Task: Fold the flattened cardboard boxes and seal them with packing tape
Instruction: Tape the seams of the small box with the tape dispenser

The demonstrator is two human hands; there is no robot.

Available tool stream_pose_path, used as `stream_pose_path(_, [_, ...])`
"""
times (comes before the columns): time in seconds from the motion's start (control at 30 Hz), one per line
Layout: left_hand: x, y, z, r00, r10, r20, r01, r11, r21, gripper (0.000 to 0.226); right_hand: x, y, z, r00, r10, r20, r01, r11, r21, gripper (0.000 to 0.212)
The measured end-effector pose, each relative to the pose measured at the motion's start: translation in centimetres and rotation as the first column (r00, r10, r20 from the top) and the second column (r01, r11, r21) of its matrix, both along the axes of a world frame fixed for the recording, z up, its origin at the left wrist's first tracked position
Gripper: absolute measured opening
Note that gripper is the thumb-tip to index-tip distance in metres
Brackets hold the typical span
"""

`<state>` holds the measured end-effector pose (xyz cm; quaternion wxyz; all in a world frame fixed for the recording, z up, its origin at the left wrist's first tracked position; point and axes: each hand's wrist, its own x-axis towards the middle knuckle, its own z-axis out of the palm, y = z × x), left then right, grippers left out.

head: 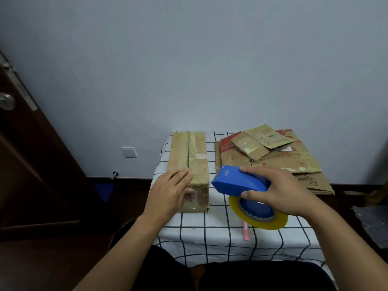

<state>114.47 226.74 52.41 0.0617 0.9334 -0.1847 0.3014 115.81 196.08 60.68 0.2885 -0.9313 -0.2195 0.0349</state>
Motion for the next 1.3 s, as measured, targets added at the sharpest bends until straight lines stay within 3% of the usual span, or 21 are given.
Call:
stream_pose_path(0.23, [1.0, -0.1, 1.9, 0.907, 0.06, -0.417, -0.086, 0.995, -0.044, 0.064, 0.3, -0.3, -0.6, 0.998, 0.058, 0.022, -0.06, 0.994, 0.096, 0.061])
stream_pose_path(0.33, [1.8, -0.7, 2.8, 0.872, 0.103, -0.479, -0.063, 0.993, 0.099, 0.076, 0.5, -0.1, -0.8, 0.997, 0.066, 0.041, -0.07, 0.993, 0.098, 0.062])
stream_pose_path(0.43, [2.0, -1.1, 3.0, 0.861, 0.155, -0.485, -0.076, 0.981, 0.178, 0.073, 0.4, 0.2, -1.0, 0.996, 0.071, 0.05, -0.075, 0.993, 0.095, 0.061])
stream_pose_path(0.67, [1.9, -1.2, 3.0, 0.852, 0.168, -0.497, -0.087, 0.979, 0.182, 0.074, 0.5, 0.1, -1.2, 0.994, 0.094, 0.062, -0.101, 0.988, 0.12, 0.061])
stream_pose_path(0.73, [1.5, -1.4, 3.4, 0.862, 0.097, -0.498, -0.063, 0.994, 0.084, 0.078, 0.5, 0.0, -1.2, 0.992, 0.102, 0.074, -0.111, 0.983, 0.144, 0.061])
stream_pose_path(0.77, [1.1, -1.7, 3.7, 0.878, 0.043, -0.477, -0.08, 0.995, -0.057, 0.074, 0.5, -0.1, -1.2, 0.991, 0.101, 0.086, -0.113, 0.98, 0.161, 0.061])
stream_pose_path(0.8, [0.6, -2.0, 4.2, 0.894, 0.0, -0.448, -0.135, 0.953, -0.27, 0.062, 0.4, -0.2, -1.2, 0.99, 0.098, 0.097, -0.115, 0.977, 0.179, 0.062])
stream_pose_path(0.83, [0.1, -2.3, 5.0, 0.903, -0.033, -0.428, -0.204, 0.844, -0.496, 0.044, 0.4, -0.2, -1.2, 0.989, 0.098, 0.108, -0.118, 0.974, 0.195, 0.062])
stream_pose_path(0.9, [-0.8, -3.1, 6.4, 0.874, -0.153, -0.462, -0.325, 0.523, -0.788, 0.025, 0.4, -0.1, -1.1, 0.986, 0.104, 0.132, -0.132, 0.967, 0.219, 0.063])
stream_pose_path(0.97, [-1.5, -3.8, 7.2, 0.761, -0.336, -0.555, -0.431, 0.378, -0.819, 0.031, 0.3, 0.3, -1.0, 0.98, 0.113, 0.164, -0.15, 0.959, 0.241, 0.064])
stream_pose_path(1.07, [-2.1, -4.3, 7.0, 0.642, -0.544, -0.54, -0.513, 0.219, -0.83, 0.039, 0.0, 1.2, -0.7, 0.977, 0.112, 0.182, -0.168, 0.93, 0.328, 0.063])
stream_pose_path(1.13, [-2.4, -4.4, 6.7, 0.631, -0.609, -0.481, -0.52, 0.128, -0.845, 0.035, 0.0, 1.7, -0.6, 0.979, 0.114, 0.169, -0.172, 0.908, 0.381, 0.061])
stream_pose_path(1.3, [-2.9, -4.0, 6.9, 0.649, -0.656, -0.386, -0.508, 0.005, -0.861, 0.018, 0.1, 2.5, -0.9, 0.985, 0.125, 0.117, -0.164, 0.88, 0.445, 0.063])
